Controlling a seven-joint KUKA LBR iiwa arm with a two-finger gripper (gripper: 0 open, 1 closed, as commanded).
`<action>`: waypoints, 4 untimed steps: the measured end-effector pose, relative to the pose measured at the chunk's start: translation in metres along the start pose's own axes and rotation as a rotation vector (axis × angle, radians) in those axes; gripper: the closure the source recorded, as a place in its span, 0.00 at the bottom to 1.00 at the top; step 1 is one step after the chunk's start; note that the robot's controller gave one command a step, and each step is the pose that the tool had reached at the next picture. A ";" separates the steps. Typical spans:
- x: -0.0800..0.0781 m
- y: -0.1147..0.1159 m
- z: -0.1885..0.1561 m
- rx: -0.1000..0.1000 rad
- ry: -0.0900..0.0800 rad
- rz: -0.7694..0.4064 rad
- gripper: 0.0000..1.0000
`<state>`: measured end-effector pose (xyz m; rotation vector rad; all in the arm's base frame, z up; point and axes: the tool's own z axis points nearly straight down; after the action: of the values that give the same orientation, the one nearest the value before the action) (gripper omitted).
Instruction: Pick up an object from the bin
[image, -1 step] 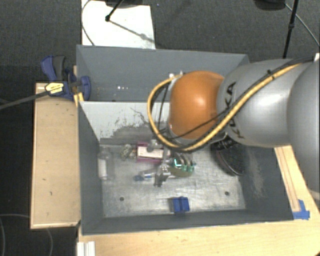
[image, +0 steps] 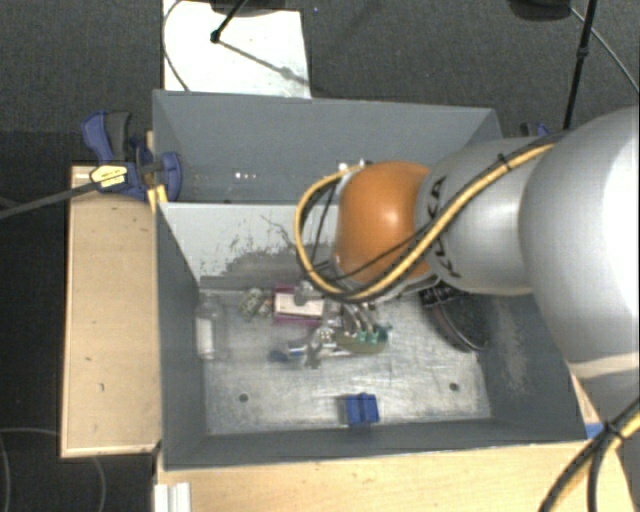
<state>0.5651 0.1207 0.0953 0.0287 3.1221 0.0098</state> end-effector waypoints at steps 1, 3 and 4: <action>0.000 0.000 0.000 -0.001 0.003 0.007 1.00; 0.001 0.009 -0.098 0.005 0.017 -0.043 0.00; -0.014 0.042 0.020 0.002 0.022 -0.407 0.00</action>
Offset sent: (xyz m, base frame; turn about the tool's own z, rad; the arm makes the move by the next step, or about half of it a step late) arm 0.0000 0.0000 0.0000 0.0000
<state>0.5801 0.1624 0.0764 -0.6068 3.0845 0.0014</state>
